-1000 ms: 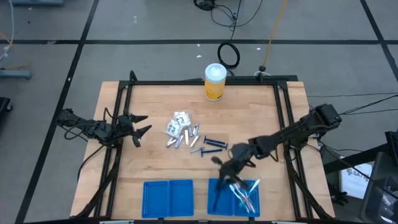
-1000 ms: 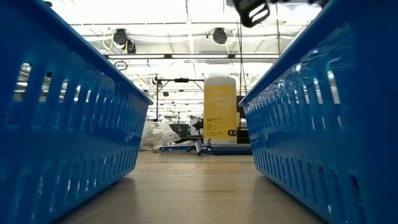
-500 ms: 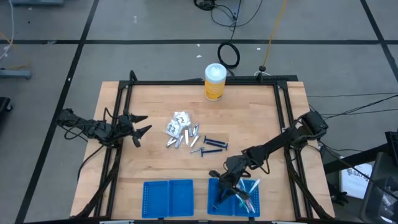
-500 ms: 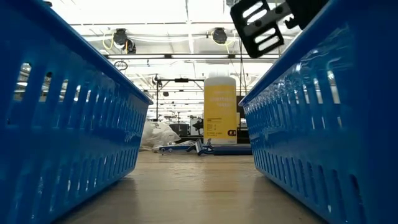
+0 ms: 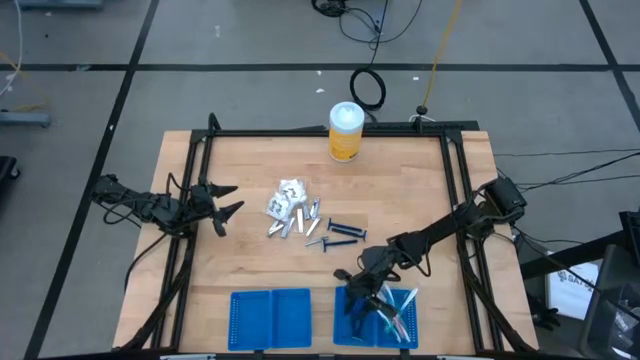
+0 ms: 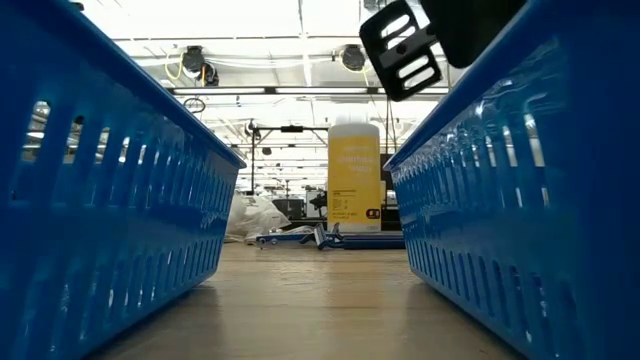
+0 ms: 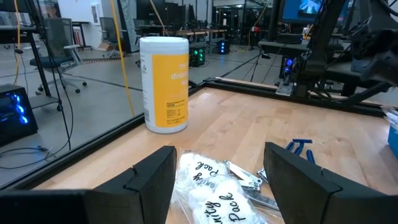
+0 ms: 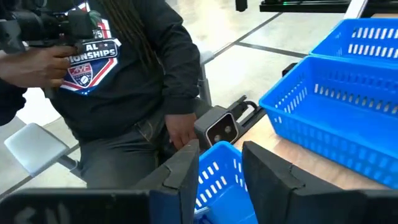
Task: Pick & Place Travel size toiletries
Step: Put the blue razor into the blue basket
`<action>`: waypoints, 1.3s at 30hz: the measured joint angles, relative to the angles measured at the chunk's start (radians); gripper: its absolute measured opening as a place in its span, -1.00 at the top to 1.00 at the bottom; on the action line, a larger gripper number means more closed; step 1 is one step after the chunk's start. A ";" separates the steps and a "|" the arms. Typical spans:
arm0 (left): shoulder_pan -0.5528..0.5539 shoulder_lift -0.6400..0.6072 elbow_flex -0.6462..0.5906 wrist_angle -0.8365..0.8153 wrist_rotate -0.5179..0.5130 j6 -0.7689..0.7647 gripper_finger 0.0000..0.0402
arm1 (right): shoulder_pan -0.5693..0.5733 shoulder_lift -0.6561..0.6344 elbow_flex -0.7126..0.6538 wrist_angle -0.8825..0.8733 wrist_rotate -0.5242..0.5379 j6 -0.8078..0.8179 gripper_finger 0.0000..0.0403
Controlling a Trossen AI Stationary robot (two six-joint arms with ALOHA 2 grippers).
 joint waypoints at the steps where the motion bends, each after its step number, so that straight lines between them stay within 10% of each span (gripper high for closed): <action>1: 0.000 0.000 0.000 0.000 0.000 0.000 -0.19 | -0.006 0.000 0.000 0.000 0.000 0.007 0.43; 10: 0.000 0.000 0.000 0.000 0.000 0.000 -0.19 | -0.103 -0.088 0.000 -0.076 0.102 0.081 0.49; 19: 0.000 0.000 0.000 0.000 0.000 0.000 -0.19 | -0.239 -0.208 0.001 -0.621 0.841 0.052 0.41; 39: 0.000 0.000 0.000 0.000 0.000 0.000 -0.19 | -0.371 -0.060 0.000 -0.747 0.729 0.075 0.29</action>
